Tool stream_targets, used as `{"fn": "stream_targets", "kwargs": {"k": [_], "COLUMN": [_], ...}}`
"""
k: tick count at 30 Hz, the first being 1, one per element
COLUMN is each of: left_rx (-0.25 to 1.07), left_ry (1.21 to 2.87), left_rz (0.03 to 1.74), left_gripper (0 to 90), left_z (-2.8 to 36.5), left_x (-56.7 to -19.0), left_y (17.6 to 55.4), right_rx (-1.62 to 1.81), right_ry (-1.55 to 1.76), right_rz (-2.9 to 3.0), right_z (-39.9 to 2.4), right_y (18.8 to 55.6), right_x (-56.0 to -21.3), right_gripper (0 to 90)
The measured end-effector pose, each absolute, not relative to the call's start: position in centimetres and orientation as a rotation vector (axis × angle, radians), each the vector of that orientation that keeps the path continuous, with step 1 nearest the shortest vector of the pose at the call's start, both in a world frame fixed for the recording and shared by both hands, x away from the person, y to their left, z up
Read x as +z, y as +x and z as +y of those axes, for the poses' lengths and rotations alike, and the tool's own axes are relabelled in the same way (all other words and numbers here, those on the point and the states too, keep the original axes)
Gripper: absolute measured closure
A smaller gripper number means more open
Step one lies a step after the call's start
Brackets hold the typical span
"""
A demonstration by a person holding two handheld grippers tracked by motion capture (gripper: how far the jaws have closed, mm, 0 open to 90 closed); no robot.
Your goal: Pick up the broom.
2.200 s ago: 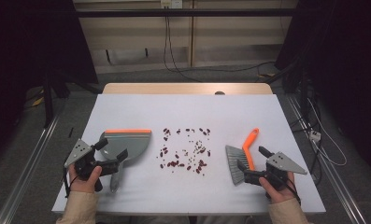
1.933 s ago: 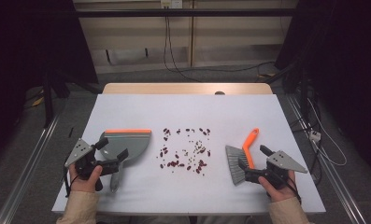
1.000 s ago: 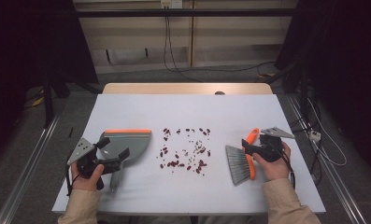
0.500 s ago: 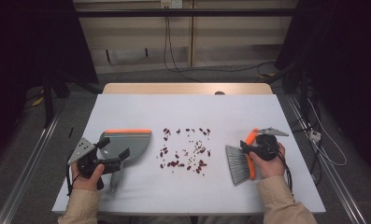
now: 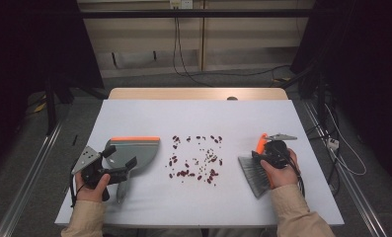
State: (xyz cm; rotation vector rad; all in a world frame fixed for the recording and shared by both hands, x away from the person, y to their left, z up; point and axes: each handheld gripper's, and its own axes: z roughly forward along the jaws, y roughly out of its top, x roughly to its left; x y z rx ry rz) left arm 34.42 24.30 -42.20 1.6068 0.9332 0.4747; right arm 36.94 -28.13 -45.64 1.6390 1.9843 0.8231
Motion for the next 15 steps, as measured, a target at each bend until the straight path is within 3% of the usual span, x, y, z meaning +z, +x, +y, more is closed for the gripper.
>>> {"fn": "stream_targets", "kwargs": {"k": [9,15], "left_rx": [0.481,0.482], "left_ry": [1.61,1.599], "left_rz": [0.934,0.937], "left_gripper": [3.9,3.9], "left_z": [24.35,24.43], "left_x": [-42.15,-42.09], "left_y": [34.31,34.3], "right_rx": [0.788,0.807], "right_ry": [1.59,1.592], "right_rz": [2.081,2.086], "right_z": [-27.27,-27.48], "right_y": [37.1,37.76], "right_x": [-45.16,-45.13], "right_gripper": [68.0,69.2]}}
